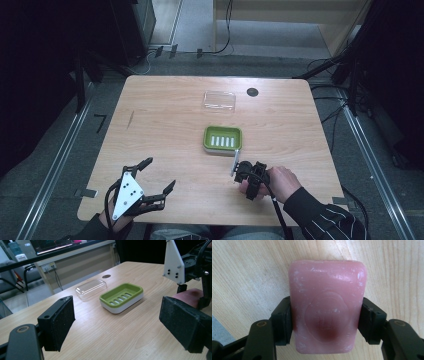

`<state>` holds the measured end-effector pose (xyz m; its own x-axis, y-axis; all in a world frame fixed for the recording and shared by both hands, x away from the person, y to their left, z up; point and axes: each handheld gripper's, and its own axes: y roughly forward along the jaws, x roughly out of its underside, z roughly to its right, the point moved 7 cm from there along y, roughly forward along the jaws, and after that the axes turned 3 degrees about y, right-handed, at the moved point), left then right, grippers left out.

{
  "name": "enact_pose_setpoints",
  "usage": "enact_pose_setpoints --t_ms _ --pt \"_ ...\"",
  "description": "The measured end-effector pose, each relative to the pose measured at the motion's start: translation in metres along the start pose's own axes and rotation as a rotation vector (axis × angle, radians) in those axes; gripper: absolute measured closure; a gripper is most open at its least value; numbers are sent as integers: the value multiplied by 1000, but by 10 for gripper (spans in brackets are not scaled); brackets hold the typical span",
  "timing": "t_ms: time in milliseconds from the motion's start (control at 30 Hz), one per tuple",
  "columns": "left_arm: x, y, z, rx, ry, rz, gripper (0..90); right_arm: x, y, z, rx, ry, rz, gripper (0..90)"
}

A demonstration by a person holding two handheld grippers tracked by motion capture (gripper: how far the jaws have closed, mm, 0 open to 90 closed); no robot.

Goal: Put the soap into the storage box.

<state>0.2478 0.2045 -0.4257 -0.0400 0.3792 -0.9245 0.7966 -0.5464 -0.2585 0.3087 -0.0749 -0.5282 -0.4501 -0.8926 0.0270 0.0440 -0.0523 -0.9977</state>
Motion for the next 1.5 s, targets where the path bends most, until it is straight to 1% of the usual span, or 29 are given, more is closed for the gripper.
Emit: enact_pose_setpoints --t_ms 333,500,633,833,867,1033,1067,1167,1233,1400,1500 --pt "0 0 0 2 2 -1 136 3 -2 7 14 4 -1 385" --pt "0 0 0 3 4 0 136 3 -3 8 18 11 3 385" --pt "0 0 0 4 4 0 136 4 -4 11 21 0 4 385" --pt "0 1 1 4 3 0 136 4 -7 14 28 4 16 385" --pt "0 1 1 4 3 0 136 4 -7 15 27 -4 13 385" --pt "0 1 1 5 4 -2 136 5 -7 18 32 6 14 385" --pt "0 1 1 5 4 -2 136 5 -8 19 34 -1 14 385" --pt "0 1 1 5 4 -2 136 5 -8 20 36 12 16 385" --pt "0 1 1 5 4 -2 136 4 -8 21 35 8 19 385" --pt "0 1 1 3 3 -2 136 1 -10 27 41 20 24 385" --pt "0 1 0 4 3 -2 136 0 -11 30 43 19 29 385"
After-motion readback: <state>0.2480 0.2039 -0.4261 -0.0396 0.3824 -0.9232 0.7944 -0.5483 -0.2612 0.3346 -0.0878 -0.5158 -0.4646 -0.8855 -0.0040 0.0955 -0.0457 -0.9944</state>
